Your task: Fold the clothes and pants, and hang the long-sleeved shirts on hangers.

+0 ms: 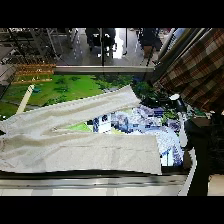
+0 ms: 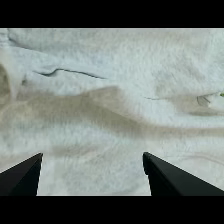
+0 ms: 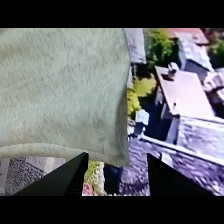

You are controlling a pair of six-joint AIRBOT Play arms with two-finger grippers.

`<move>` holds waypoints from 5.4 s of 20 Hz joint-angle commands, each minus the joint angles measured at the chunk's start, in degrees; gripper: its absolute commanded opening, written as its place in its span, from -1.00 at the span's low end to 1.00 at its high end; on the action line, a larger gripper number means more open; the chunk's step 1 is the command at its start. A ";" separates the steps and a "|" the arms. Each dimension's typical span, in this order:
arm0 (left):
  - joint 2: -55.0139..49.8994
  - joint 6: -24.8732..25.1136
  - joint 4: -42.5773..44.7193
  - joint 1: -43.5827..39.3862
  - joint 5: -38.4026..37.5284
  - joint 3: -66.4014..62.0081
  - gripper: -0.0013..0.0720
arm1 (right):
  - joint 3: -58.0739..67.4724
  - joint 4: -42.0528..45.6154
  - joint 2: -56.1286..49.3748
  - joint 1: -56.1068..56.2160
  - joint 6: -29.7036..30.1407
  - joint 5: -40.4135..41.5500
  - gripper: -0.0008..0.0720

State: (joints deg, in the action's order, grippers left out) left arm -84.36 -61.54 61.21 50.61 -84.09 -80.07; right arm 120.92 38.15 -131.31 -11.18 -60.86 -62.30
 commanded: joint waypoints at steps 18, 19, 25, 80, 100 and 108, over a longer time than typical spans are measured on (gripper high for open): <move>0.13 -20.35 28.00 -1.38 -1.36 1.09 0.86 | -26.53 28.13 27.02 -7.37 -14.51 -16.15 -0.89; 0.15 -20.35 27.10 -1.16 -0.74 1.95 0.86 | -30.01 27.89 28.89 -7.39 -14.75 -18.75 -0.86; 1.55 -20.94 22.95 0.17 7.61 14.21 0.87 | -51.80 26.43 48.72 -10.38 -13.18 -22.25 0.33; -4.11 -8.39 -4.26 8.50 16.98 16.28 -0.87 | -92.63 25.44 70.49 -21.99 -8.90 -23.28 -0.89; -19.08 -29.38 -17.38 -13.97 39.50 -16.55 -0.87 | 3.78 17.73 7.72 -3.72 -24.22 4.68 -0.90; -22.14 -25.11 -20.28 -14.88 37.03 -16.52 0.94 | -2.58 13.92 7.89 -4.72 -19.34 2.91 0.73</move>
State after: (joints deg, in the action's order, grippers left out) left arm -106.61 -89.91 41.69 35.11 -43.38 -96.55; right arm 118.24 51.00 -123.96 -14.66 -81.28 -50.78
